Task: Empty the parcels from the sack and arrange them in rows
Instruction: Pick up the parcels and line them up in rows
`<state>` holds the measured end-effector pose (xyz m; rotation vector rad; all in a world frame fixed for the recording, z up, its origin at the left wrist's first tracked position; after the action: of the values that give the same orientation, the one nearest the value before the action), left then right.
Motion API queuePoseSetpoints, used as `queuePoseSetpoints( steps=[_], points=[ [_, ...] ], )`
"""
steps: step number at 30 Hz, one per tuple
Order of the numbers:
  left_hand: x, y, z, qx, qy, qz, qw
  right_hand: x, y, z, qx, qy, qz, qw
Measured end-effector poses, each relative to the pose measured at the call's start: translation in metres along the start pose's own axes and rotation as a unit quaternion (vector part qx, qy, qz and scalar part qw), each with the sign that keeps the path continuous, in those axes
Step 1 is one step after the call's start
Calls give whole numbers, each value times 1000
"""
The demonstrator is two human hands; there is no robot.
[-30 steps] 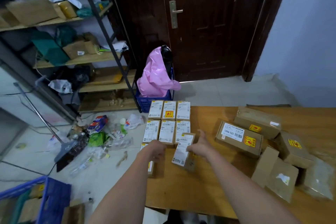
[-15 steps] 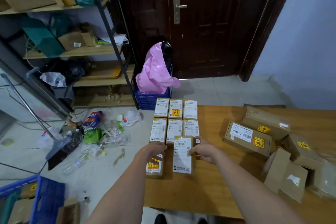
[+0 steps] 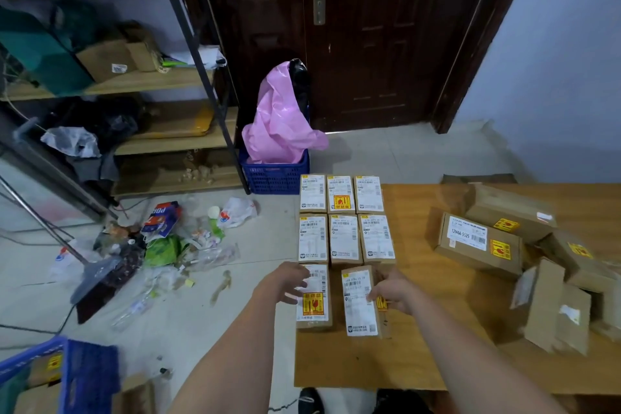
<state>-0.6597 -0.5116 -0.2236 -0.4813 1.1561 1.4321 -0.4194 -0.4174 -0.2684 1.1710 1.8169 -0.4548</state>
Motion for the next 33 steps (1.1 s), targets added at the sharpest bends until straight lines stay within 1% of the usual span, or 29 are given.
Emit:
queuePoseSetpoints(
  steps=[3,7,13,17,23,33],
  points=[
    [6,6,-10,0,11,4,1000,11,-5,5,-14,-12,22,1000],
    [13,13,-23,-11,23,4,1000,18,-17,1,-20,-9,26,999],
    [27,11,-29,-19,36,-8,999,20,-28,-2,-5,-18,31,999],
    [36,5,-27,-11,44,-27,999,22,-25,3,9,-17,50,999],
    [41,-5,-24,13,45,-66,997,15,-24,15,39,-51,19,998],
    [43,-9,-19,6,44,-66,997,20,-28,11,11,-46,8,999]
  ],
)
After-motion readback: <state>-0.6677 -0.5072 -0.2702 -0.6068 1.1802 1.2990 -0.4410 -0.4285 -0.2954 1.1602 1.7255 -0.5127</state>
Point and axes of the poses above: each hand's wrist, its own x-axis towards the middle knuckle, its own y-axis out of the back of the hand, z = x × y, the point moved 7 cm from there along x, towards the middle knuckle, and after that the axes turned 12 degrees about x, right-handed, at the moved point
